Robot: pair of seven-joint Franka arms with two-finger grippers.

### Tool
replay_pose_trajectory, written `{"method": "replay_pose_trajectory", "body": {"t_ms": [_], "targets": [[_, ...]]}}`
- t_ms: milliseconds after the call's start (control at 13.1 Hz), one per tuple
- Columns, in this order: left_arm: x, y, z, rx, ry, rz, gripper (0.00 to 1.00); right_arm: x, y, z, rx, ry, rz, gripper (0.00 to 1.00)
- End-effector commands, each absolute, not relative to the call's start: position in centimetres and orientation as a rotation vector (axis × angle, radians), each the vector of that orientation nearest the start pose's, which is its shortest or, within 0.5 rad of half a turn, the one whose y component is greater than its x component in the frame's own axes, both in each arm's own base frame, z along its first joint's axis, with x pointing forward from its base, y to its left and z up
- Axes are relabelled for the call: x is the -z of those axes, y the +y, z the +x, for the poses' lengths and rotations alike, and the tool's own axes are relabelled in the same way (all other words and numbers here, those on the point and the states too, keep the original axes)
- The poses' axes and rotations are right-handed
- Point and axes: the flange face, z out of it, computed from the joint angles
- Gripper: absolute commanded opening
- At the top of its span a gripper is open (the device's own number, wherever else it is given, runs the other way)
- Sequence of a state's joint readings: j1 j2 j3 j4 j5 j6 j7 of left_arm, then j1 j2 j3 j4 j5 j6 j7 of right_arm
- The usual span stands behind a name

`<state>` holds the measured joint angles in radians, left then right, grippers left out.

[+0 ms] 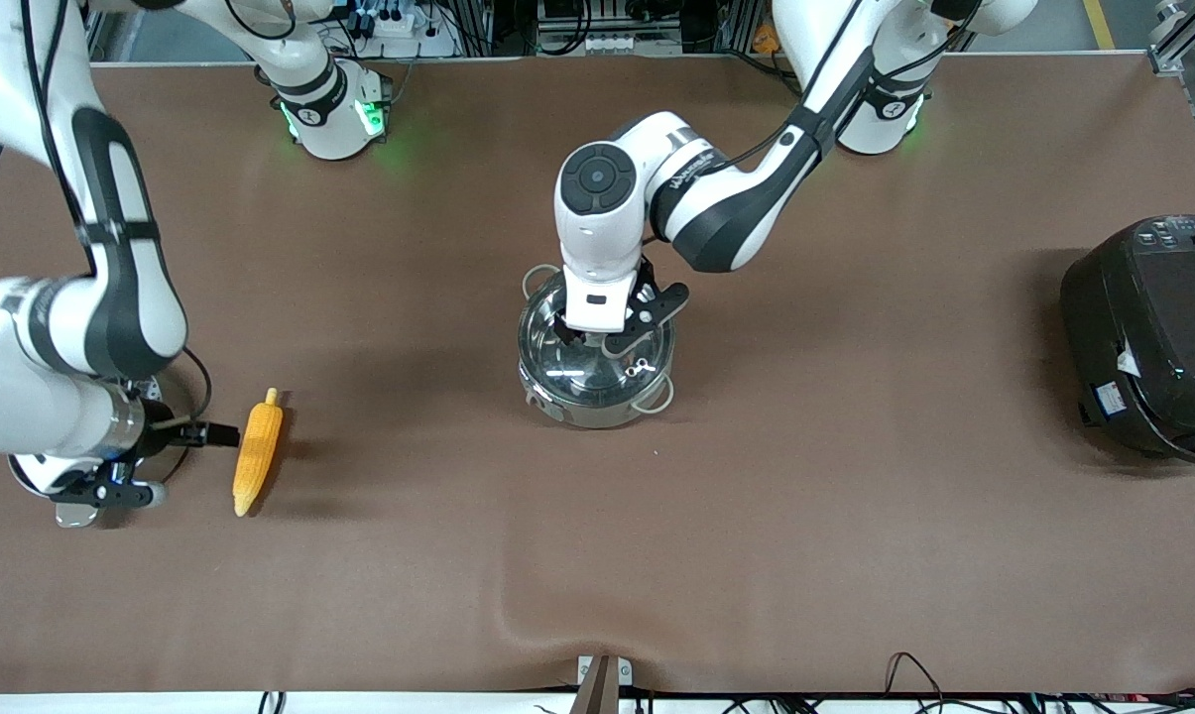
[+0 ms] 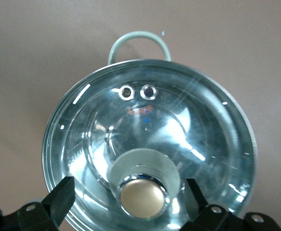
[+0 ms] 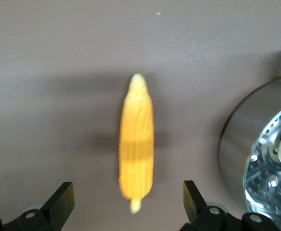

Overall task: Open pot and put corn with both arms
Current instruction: 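Grasp the lid knob with the left gripper while the right gripper grasps the corn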

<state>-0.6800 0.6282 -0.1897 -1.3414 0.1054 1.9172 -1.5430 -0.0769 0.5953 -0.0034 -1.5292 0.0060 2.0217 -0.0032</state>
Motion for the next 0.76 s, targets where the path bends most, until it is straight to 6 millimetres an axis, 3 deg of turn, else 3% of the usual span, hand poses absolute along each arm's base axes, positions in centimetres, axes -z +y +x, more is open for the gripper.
{"method": "replay_pose_trajectory", "body": {"t_ms": [0,459,612,688], "targets": [[-35.1,-51.8,48.4,0.007,-1.006,-2.882,1.00,-26.4,-6.9,70.0,-0.124,0.121,-3.139,1.00],[-34.9,-53.1,47.9,0.019,-1.016,-2.919,1.00,-21.1,-7.1,68.1,-0.156,0.145,-3.131,1.00],[-35.1,-53.3,47.7,0.017,-1.015,-2.924,1.00,-20.5,-6.6,67.7,-0.166,0.137,-3.131,1.00],[-35.1,-53.2,47.8,0.021,-1.013,-2.924,0.90,-20.2,-6.2,67.5,-0.180,0.137,-3.128,1.00]]}}
